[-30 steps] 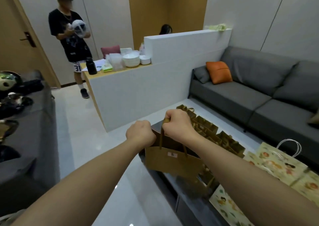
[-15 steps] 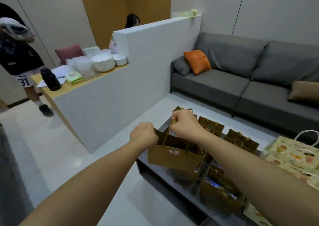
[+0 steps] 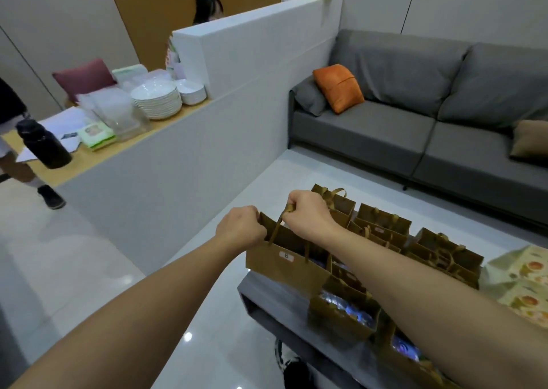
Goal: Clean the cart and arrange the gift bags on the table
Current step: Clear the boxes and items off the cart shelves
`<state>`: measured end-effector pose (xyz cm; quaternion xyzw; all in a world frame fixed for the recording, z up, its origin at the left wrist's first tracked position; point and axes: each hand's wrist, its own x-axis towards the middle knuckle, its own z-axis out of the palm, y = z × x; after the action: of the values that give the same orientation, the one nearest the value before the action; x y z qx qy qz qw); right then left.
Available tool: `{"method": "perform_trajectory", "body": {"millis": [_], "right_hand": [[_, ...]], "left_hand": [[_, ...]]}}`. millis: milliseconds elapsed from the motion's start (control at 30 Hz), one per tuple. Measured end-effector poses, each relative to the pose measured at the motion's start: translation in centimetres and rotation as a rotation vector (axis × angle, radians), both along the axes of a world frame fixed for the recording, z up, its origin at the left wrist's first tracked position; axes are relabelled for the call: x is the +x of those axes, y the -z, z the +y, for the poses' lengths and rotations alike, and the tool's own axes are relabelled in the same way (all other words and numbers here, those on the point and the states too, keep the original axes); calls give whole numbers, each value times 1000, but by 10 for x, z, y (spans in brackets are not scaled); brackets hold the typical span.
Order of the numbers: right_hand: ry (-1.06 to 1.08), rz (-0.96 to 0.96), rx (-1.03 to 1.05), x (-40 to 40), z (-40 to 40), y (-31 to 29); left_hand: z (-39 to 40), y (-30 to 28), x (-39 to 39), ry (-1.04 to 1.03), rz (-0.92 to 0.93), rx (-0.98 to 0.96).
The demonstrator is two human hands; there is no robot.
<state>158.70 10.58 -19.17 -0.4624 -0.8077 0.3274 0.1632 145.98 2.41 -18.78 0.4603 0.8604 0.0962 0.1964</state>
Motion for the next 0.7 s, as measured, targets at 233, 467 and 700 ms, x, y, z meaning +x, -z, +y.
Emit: {"method": "perform_trajectory", "body": {"millis": [233,467,700], "right_hand": [[-48,-147,-133,-39,92,62],[-60,-235,-219,-55,171,137],[-8,-297,-291,-50,229,186]], "left_hand": [[92,33,-43,24,-9,-124],[191,85,-61,56,-78,-196],[241,140,-60,144,-95,-305]]}}
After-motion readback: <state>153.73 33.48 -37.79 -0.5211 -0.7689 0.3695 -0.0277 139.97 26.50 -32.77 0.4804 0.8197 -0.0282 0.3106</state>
